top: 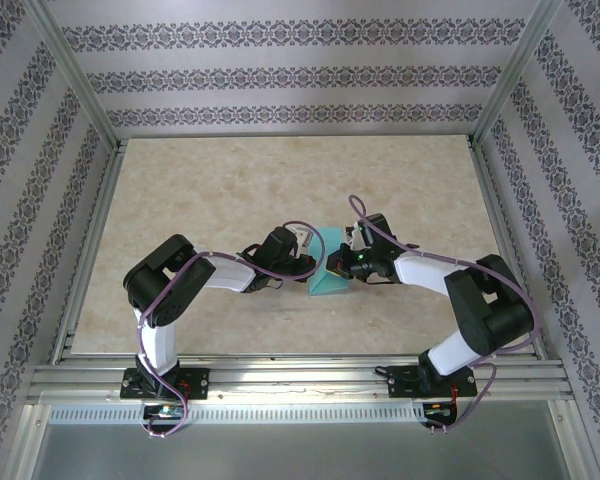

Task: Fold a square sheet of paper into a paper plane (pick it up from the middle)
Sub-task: Fold the triangle a second time at the center of the table.

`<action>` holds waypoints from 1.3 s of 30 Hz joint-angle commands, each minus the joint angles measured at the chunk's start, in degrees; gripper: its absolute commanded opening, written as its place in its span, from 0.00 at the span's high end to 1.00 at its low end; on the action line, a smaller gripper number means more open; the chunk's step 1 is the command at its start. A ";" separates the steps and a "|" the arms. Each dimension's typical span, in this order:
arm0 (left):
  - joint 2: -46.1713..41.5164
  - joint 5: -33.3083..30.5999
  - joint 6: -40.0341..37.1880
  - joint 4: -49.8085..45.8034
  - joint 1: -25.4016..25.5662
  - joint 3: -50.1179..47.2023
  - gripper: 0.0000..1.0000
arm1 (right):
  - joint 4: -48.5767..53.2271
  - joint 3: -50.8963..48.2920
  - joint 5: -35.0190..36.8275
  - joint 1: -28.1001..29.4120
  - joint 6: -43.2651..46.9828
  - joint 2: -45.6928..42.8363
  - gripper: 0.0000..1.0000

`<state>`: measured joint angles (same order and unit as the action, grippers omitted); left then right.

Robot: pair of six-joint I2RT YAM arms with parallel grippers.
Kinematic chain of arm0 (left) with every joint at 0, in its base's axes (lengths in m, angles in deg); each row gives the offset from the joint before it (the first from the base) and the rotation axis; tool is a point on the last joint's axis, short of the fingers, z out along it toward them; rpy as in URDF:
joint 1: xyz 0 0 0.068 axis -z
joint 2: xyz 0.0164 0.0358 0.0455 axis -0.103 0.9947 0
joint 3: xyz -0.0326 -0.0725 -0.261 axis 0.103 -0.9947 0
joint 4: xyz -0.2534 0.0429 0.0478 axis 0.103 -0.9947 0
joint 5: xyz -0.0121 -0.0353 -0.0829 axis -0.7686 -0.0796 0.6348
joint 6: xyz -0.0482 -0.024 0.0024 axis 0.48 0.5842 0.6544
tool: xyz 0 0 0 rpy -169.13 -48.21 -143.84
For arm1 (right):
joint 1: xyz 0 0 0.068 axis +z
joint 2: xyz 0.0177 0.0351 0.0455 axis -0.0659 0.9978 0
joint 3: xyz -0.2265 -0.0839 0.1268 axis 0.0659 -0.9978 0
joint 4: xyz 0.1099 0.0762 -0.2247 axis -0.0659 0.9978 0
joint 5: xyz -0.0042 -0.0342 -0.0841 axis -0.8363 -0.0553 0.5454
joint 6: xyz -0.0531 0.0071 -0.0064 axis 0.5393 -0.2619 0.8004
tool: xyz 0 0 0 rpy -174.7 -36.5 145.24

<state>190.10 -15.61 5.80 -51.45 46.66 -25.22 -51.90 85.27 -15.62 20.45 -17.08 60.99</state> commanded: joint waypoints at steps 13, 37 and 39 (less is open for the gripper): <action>0.72 -0.01 0.72 -1.43 -0.67 -1.06 1.00 | -10.61 -1.44 -0.57 1.24 -8.57 6.58 1.00; 0.65 -0.08 0.34 -2.47 -0.67 -0.78 1.00 | -5.72 -1.09 0.18 -3.62 -6.07 4.55 1.00; 0.59 -0.09 0.23 -2.48 -0.67 -0.84 1.00 | -4.92 -1.13 1.24 -3.74 -5.80 5.66 1.00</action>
<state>190.08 -15.61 5.80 -51.45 46.66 -25.22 -59.96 83.44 -15.66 16.80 -24.57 65.01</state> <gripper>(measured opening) 0.062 0.049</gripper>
